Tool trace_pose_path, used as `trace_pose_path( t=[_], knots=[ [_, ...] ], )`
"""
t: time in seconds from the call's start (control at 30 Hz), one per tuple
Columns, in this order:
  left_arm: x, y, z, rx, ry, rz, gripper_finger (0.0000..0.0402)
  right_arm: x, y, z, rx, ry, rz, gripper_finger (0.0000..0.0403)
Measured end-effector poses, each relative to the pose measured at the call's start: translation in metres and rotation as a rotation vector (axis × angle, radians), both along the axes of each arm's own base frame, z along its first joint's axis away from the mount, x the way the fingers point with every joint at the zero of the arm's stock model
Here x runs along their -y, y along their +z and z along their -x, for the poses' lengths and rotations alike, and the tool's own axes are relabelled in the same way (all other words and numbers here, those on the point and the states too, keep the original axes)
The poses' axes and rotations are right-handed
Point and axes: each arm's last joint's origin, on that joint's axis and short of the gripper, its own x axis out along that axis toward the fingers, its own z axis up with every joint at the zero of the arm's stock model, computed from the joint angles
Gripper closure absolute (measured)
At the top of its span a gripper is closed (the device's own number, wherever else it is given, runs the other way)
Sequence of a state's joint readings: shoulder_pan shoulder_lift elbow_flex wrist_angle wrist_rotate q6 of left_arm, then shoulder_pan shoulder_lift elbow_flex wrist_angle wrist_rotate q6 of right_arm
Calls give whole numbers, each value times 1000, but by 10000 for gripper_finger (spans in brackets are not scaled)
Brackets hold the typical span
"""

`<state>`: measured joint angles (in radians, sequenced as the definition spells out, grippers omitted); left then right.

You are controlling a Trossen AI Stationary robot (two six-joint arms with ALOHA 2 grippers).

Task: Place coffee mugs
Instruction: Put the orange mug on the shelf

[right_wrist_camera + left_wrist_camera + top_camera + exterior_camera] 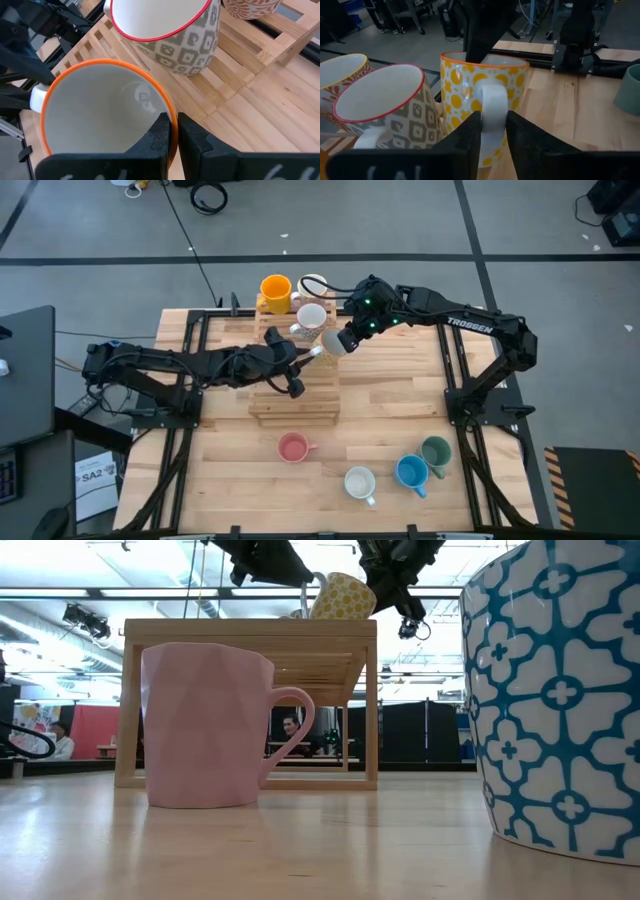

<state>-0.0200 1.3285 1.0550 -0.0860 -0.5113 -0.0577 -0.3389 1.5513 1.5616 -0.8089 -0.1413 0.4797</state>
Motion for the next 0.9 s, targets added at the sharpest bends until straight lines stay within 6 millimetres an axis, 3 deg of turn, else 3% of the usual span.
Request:
trace_pose_path(
  t=[0.17, 0.9],
  knots=[
    [0, 0, 0, -4, -4, -3, 337, 0, 0, 0, 0, 1, 1, 372],
    [0, -3, 1, -23, 11, 17, 327, 0, 1, 0, 4, 4, 2, 341]
  ],
)
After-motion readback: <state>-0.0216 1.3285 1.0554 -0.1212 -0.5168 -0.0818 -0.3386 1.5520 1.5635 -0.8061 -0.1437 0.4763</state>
